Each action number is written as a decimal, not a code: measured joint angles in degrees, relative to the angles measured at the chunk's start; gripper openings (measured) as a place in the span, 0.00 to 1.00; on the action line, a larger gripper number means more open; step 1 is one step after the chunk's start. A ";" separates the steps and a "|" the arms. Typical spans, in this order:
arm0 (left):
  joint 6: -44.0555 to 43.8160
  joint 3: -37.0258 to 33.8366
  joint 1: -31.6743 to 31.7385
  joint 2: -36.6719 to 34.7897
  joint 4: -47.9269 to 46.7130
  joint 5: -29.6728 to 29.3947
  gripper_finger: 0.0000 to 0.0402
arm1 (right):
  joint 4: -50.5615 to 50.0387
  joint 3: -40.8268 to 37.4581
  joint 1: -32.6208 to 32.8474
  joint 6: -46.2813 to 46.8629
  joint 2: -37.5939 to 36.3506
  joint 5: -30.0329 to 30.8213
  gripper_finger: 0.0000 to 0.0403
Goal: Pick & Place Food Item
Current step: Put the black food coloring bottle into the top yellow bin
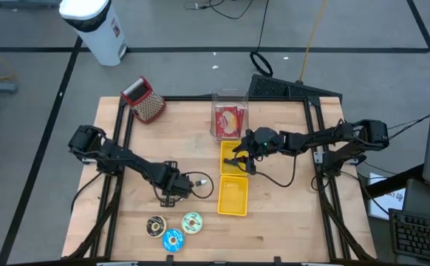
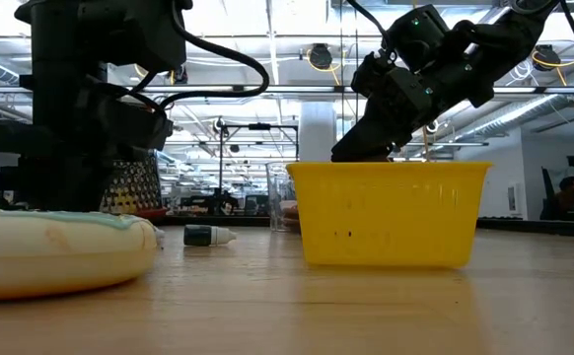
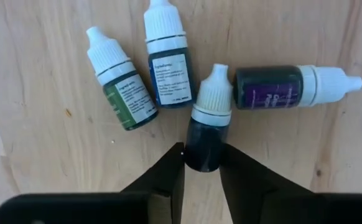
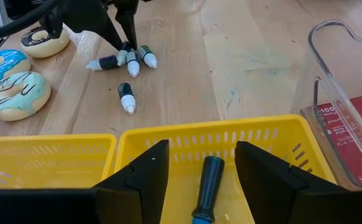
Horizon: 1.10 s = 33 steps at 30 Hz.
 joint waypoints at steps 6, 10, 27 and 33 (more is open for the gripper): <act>-2.46 0.02 -0.02 0.00 0.20 -0.45 0.25 | 0.00 0.00 0.02 0.02 0.00 0.00 0.43; -6.39 0.02 0.00 0.00 0.50 -1.25 0.31 | 0.00 0.00 0.02 0.02 0.00 0.00 0.43; -1.39 0.03 0.04 0.04 3.04 -1.79 0.21 | -0.01 0.00 0.01 0.04 0.00 -0.01 0.42; -3.21 1.20 -0.02 -1.38 -2.72 -4.63 0.13 | 0.13 0.00 0.02 0.04 0.00 -0.02 0.42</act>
